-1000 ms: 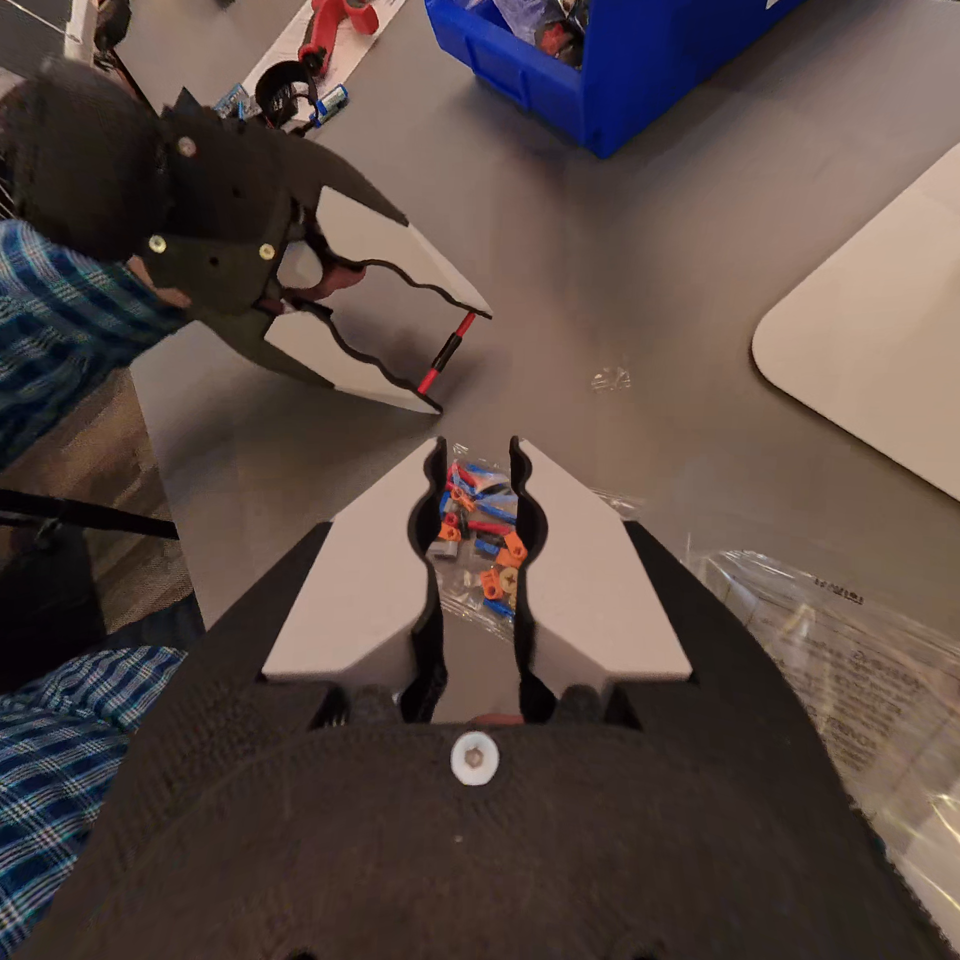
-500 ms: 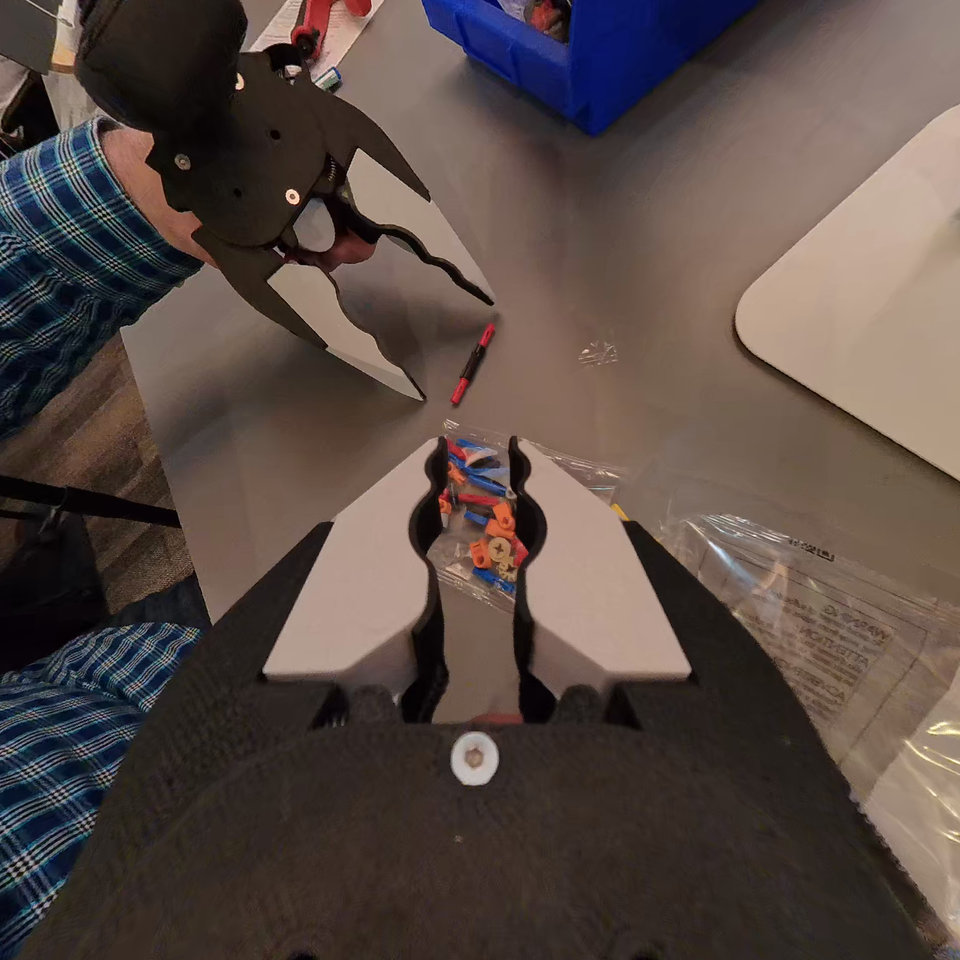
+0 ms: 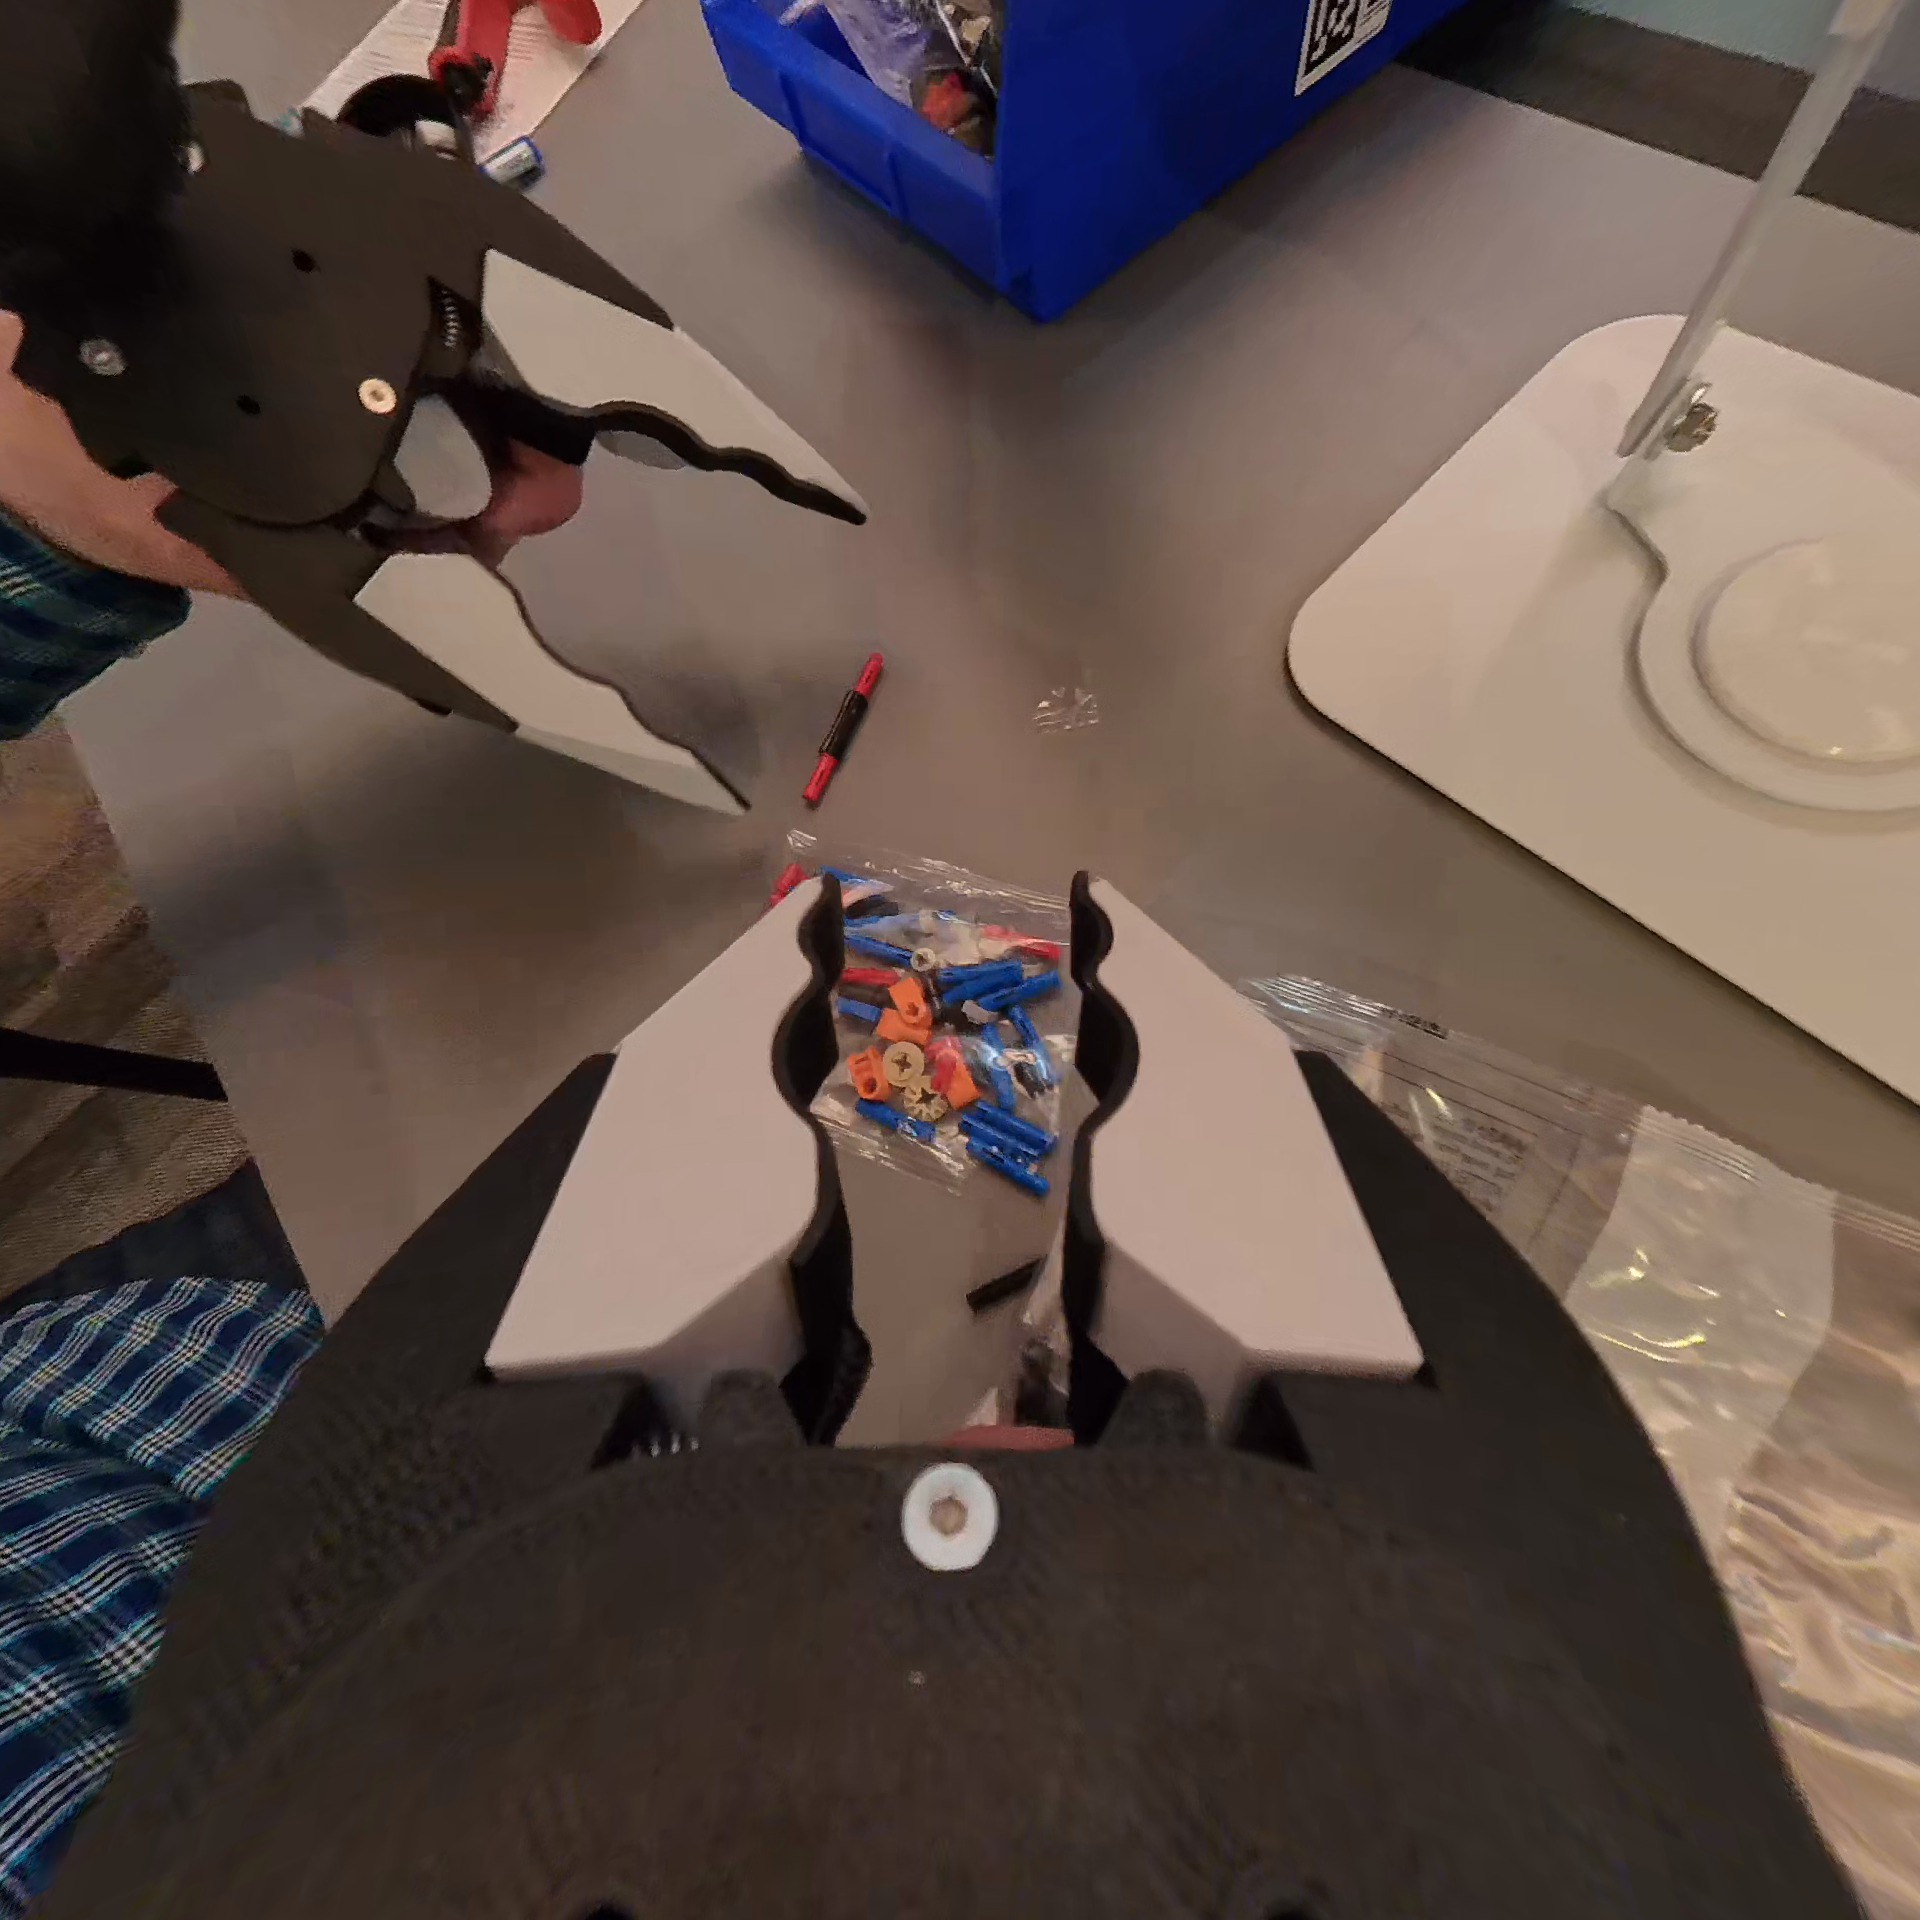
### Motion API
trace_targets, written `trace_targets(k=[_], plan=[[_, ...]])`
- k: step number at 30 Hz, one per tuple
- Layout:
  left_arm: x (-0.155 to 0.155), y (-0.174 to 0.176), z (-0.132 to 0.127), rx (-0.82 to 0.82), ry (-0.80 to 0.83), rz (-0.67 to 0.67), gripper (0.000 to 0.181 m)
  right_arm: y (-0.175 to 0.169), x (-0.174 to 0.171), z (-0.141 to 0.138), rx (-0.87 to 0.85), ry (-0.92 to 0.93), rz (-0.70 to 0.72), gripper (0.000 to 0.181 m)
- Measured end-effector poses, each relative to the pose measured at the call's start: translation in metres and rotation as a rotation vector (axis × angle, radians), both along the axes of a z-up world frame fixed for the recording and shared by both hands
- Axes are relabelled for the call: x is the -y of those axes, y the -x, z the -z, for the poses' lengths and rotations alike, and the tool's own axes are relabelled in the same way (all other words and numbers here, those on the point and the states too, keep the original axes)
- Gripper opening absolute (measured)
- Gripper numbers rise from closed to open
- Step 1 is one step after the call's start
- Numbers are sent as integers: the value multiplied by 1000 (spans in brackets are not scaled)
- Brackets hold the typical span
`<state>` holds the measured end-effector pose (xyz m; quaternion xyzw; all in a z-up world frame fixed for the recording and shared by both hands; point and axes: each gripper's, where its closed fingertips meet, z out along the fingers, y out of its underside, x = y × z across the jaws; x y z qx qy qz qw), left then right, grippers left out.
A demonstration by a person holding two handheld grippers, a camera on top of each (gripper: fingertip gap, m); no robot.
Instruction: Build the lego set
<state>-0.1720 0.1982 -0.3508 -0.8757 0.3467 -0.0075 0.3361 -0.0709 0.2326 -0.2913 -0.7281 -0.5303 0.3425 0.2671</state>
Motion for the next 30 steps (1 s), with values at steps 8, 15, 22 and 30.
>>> trace_targets(k=[8,15,22,30], plan=[[-18,-32,-18,47,-87,-190,99,-19,-45,-16,-3,-155,213,68],[-51,-38,-47,63,-199,-351,92,-28,-111,-60,-32,-375,495,86],[-66,-45,-61,42,-219,-401,92,-20,-136,-102,-110,-428,601,84],[-58,-52,-47,89,-209,-445,86,-10,-139,-134,-169,-442,610,83]])
